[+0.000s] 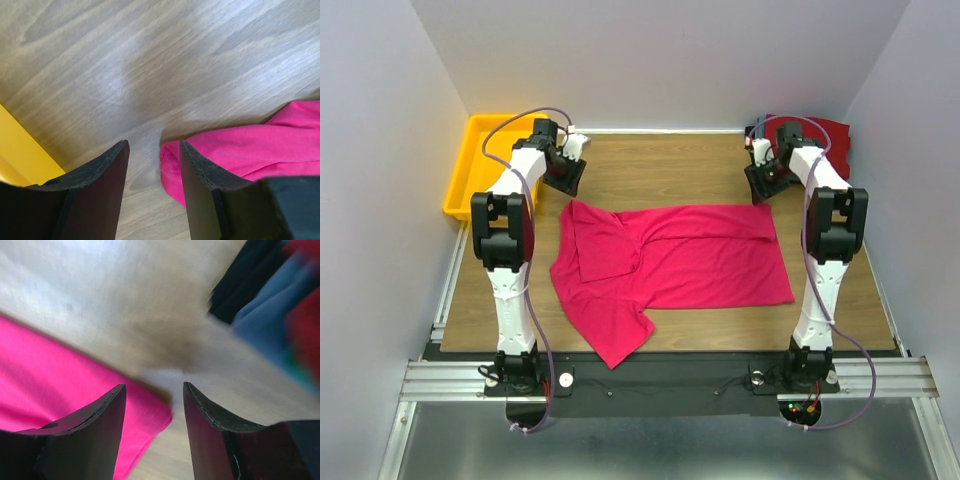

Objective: Fold and stack the t-shirts
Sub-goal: Fold the tshirt

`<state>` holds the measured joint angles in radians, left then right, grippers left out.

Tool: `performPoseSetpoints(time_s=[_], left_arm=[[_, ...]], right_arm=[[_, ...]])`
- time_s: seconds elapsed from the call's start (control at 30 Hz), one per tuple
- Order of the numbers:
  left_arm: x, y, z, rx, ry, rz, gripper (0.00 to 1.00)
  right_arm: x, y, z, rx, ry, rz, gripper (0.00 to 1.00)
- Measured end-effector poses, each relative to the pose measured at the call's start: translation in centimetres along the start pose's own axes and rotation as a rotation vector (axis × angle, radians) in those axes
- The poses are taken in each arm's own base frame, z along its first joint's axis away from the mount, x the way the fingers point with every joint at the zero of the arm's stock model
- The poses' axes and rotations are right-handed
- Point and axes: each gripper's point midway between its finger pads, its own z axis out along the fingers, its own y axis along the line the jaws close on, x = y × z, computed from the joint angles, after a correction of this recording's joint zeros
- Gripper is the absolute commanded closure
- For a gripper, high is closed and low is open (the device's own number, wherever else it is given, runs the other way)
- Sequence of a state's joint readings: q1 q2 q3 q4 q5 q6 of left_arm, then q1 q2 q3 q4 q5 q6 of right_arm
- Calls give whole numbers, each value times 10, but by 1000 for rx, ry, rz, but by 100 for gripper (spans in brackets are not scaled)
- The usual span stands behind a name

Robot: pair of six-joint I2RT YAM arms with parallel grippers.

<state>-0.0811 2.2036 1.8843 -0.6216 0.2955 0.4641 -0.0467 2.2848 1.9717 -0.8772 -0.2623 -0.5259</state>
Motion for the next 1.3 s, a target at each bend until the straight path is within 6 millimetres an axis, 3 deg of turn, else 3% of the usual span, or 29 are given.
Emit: performPoseSetpoints(time_s=[0.2, 0.33, 0.47, 0.53, 0.63, 0.73, 0.83, 0.93, 1.1, 1.3], left_arm=[[22, -3, 10, 15, 44, -20, 43], [43, -11, 17, 44, 92, -36, 44], [44, -13, 18, 61, 88, -41, 53], [44, -14, 18, 72, 83, -44, 63], [44, -15, 17, 88, 75, -54, 84], [44, -12, 16, 98, 67, -67, 100], [45, -7, 14, 96, 61, -73, 100], [39, -2, 11, 86, 46, -71, 100], [10, 14, 0, 28, -20, -42, 100], [-27, 36, -1, -48, -107, -8, 100]], right_arm=[[27, 13, -1, -24, 59, 23, 44], [28, 11, -10, -14, 54, 40, 45], [28, 7, -14, -6, 48, 50, 53], [28, 7, -14, -6, 49, 54, 55], [28, 8, -13, -8, 47, 52, 71], [33, 8, -11, -12, 59, 42, 99], [43, 10, -7, -17, 86, 39, 99], [44, 6, -7, -1, 88, 43, 100], [37, -11, -9, 64, 61, 64, 99], [0, -39, -17, 166, -45, 83, 99]])
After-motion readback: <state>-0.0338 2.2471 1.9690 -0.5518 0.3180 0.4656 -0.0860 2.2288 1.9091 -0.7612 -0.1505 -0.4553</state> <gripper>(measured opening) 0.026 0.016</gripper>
